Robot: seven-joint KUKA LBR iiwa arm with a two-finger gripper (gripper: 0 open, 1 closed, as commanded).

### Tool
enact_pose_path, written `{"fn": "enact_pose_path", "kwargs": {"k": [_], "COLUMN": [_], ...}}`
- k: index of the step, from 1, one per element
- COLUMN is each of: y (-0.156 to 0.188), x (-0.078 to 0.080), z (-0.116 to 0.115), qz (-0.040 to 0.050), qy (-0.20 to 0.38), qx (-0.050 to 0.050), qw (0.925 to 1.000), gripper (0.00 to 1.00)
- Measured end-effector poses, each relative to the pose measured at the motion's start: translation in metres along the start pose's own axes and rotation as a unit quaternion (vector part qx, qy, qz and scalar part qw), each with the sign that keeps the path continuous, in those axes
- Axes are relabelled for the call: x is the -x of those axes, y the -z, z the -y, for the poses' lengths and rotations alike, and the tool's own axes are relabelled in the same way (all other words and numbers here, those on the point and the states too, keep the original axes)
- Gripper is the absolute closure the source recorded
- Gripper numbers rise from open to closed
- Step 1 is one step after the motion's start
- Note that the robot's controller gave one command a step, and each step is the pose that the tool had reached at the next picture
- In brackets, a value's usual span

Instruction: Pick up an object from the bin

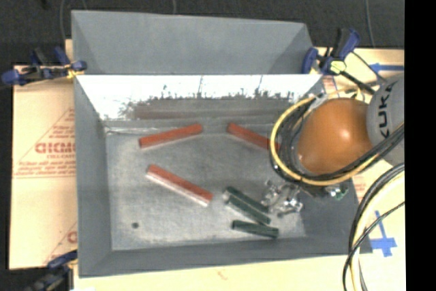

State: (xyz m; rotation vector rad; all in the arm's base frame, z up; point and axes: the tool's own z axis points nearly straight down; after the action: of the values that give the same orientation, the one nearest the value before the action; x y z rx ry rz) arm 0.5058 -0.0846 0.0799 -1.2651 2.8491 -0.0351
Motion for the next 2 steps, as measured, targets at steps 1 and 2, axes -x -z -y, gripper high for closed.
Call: {"fn": "enact_pose_path", "kwargs": {"k": [1, 2], "y": [-0.0029, -0.0029], "x": [0.0018, 0.0018], "z": [-0.0056, -0.0056], "qz": [0.0002, 0.0002], "qy": [0.002, 0.002], "qx": [0.006, 0.006], "qw": [1.0, 1.0], "gripper": [0.0, 0.0]}}
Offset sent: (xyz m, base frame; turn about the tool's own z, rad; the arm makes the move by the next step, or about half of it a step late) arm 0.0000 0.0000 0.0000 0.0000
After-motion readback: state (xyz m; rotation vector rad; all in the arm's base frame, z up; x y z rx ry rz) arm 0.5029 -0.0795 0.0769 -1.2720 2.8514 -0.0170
